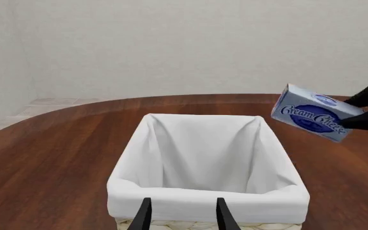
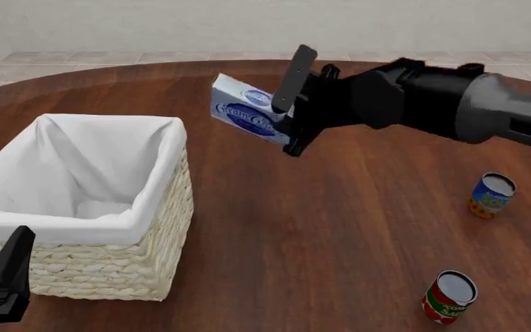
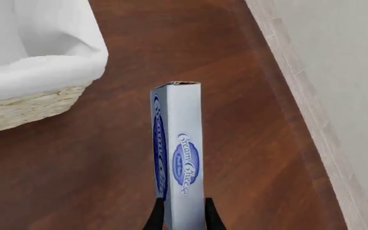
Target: Pick up the cream cheese box, and put it in the basket.
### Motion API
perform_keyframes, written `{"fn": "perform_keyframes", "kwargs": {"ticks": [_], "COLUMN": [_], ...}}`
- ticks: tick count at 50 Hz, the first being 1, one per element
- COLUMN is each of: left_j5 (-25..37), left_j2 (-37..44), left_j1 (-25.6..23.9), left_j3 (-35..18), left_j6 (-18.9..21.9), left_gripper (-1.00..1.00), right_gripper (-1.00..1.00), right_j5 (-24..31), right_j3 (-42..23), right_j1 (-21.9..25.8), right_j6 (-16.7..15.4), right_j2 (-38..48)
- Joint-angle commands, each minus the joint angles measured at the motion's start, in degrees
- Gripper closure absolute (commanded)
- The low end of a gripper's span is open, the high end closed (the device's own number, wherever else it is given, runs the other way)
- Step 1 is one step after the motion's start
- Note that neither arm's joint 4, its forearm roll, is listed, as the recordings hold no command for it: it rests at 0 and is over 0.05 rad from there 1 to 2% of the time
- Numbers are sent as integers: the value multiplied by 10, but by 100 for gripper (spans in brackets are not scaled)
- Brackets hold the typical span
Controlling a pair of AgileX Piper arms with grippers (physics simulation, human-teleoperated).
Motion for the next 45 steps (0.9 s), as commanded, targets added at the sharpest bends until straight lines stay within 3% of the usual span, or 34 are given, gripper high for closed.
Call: {"fn": "perform_keyframes", "kwargs": {"ticks": [1,5,6,11,14,16,17,18,23,26,31,35,41,45], "left_j5": [0,0,0,0,0,0,0,0,0,0,0,0,0,0], "left_j2": [0,0,0,0,0,0,0,0,0,0,0,0,0,0], "left_j1": [0,0,0,0,0,0,0,0,0,0,0,0,0,0], "left_j3": [0,0,0,0,0,0,0,0,0,0,0,0,0,0], "left_j6": [0,0,0,0,0,0,0,0,0,0,0,0,0,0], "left_gripper": [-100,-100,-100,-100,-100,-100,-100,-100,-100,-100,-100,-100,-100,-100], "right_gripper": [100,100,100,100,100,100,100,100,100,100,100,100,100,100], "right_j5": [75,114,132,164,180,164,164,194,217,249,271,267,195,142], "right_j3": [-61,-99,-120,-160,-181,-170,-170,-219,-258,-311,-364,-411,-333,-279], "right_j1": [29,53,59,72,83,74,74,91,102,126,149,166,210,225], "right_j6": [65,95,115,117,108,55,55,105,103,141,178,242,306,308], "right_j2": [-93,-113,-114,-121,-124,-129,-129,-117,-96,-73,-50,-33,-57,-64]}}
